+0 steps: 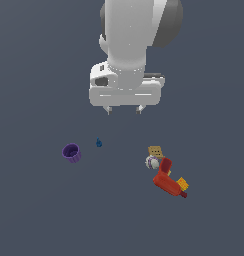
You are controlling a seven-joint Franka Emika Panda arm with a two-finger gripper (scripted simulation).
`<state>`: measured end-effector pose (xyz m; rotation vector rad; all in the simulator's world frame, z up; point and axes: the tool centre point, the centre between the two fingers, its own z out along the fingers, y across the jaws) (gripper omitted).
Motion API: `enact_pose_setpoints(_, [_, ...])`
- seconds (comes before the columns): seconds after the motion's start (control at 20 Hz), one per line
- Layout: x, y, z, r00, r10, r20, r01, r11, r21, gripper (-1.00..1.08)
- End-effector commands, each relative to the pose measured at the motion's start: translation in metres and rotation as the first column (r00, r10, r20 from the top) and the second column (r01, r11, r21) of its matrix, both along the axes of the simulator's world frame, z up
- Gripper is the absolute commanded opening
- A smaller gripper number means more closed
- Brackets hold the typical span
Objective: Pick up a designated object from a clutter of objects.
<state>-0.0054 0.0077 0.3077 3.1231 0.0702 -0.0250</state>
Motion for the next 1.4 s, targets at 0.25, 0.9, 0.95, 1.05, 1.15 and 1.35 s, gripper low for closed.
enact_pose_setpoints(0.25, [0.0,-0.005,-0.004,1.0,0.003,-0.016,-0.003,1.0,0.004,1.0])
enact_pose_setpoints(0.9, [0.0,-0.009,-0.009,1.0,0.01,-0.028,-0.009,1.0,0.009,1.0])
enact_pose_setpoints(0.95, [0.0,-0.01,-0.011,1.0,0.013,-0.028,-0.013,1.0,0.01,1.0])
enact_pose_setpoints(1.05, [0.0,-0.013,-0.015,0.999,0.022,-0.027,-0.022,1.0,0.011,1.0])
enact_pose_setpoints(1.15, [0.0,-0.016,-0.021,0.999,0.034,-0.026,-0.034,0.999,0.013,1.0])
enact_pose_setpoints(1.35, [0.0,-0.025,-0.038,0.997,0.067,-0.023,-0.067,0.998,0.018,1.0])
